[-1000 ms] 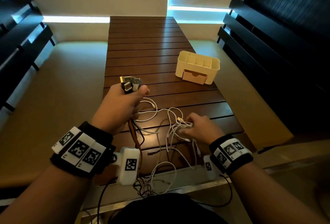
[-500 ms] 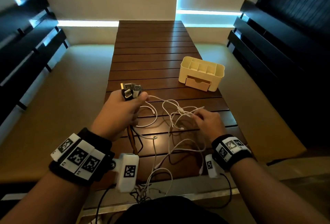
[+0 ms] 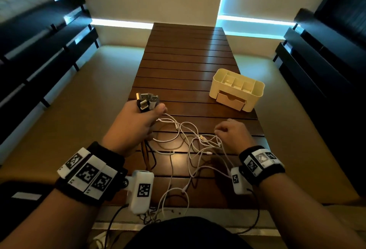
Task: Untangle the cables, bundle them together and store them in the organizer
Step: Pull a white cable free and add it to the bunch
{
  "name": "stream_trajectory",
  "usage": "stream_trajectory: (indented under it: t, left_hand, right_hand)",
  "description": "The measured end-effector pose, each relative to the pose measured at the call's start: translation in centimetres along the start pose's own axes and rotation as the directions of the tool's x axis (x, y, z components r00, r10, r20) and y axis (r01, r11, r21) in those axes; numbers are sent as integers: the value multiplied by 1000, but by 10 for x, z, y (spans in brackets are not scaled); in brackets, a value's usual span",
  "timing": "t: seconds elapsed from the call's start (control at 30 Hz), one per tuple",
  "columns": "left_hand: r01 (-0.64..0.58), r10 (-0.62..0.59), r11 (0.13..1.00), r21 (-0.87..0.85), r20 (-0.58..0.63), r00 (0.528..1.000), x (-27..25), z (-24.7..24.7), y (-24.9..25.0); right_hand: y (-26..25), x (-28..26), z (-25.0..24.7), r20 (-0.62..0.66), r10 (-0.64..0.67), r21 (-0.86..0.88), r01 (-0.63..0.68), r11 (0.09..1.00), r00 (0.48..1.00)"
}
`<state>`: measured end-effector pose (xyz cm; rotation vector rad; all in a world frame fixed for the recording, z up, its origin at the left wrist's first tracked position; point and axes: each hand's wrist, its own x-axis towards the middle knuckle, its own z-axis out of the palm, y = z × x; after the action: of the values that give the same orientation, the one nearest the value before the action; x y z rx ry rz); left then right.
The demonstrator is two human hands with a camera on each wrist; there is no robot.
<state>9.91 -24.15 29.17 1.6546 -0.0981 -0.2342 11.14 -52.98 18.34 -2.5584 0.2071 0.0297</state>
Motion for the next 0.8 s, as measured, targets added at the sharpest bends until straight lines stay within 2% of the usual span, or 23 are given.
stream_trajectory:
  t: [0.1,0.17,0.3,0.37,0.5,0.53,0.63,0.8]
  left_hand:
    - [3,-3,1000,4,-4,1000,-2,6,2]
    - [0,0,1000,17,-13,1000,-4,9,3]
    - [1,-1,1000,9,-36,999,-4,14,5]
    - [0,0,1000,13,-40,999,-3,16,5]
    - [11,-10,1000,17,-49,999,-1,20,4]
    - [17,-16,1000,21,-49,999,-1,21,5]
    - [27,-24,998,54,-47,999,1,24,6]
    - [30,-26,996,87,-49,998,7,30,7]
  right_hand:
    - [-6,10,3,96,-27,217,5,976,995]
    - [-3,16,12,160,-15,211,-19,977,987]
    - [14,27,35,260,66,2,-69,998,963]
    - [23,29,42,250,71,-69,-56,996,966]
    - [31,25,43,140,-19,4,18,1000,990]
    - [33,24,42,108,-53,-28,56,998,993]
    - [39,23,37,64,-153,-282,165,945,986]
    - [48,25,34,199,-84,-466,170,868,976]
